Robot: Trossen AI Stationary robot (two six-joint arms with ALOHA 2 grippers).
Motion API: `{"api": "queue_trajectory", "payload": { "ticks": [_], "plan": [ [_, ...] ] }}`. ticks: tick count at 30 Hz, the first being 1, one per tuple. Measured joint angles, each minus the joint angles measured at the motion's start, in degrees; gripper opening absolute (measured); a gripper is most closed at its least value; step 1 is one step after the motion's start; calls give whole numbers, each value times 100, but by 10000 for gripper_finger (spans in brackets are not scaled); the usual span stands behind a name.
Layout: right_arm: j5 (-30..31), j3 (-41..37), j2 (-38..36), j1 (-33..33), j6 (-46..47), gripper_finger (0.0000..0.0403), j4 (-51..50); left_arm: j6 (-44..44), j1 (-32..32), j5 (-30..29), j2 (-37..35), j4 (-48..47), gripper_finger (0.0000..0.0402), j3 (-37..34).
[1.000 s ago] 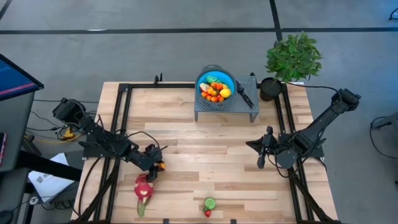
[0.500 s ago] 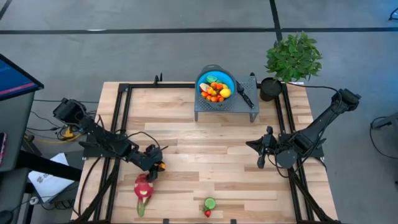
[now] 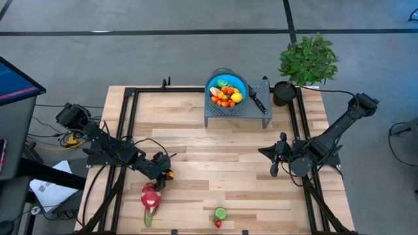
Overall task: Pick & Place Fruit
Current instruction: Put the yellow pear into the strainer bowl
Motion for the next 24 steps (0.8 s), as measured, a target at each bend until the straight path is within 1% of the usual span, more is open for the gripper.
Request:
{"api": "queue_trajectory", "payload": {
  "ticks": [24],
  "plan": [
    [2, 0, -2, -52, 0, 0, 0, -2, 4, -45, 7, 221, 140, -11]
  ]
}}
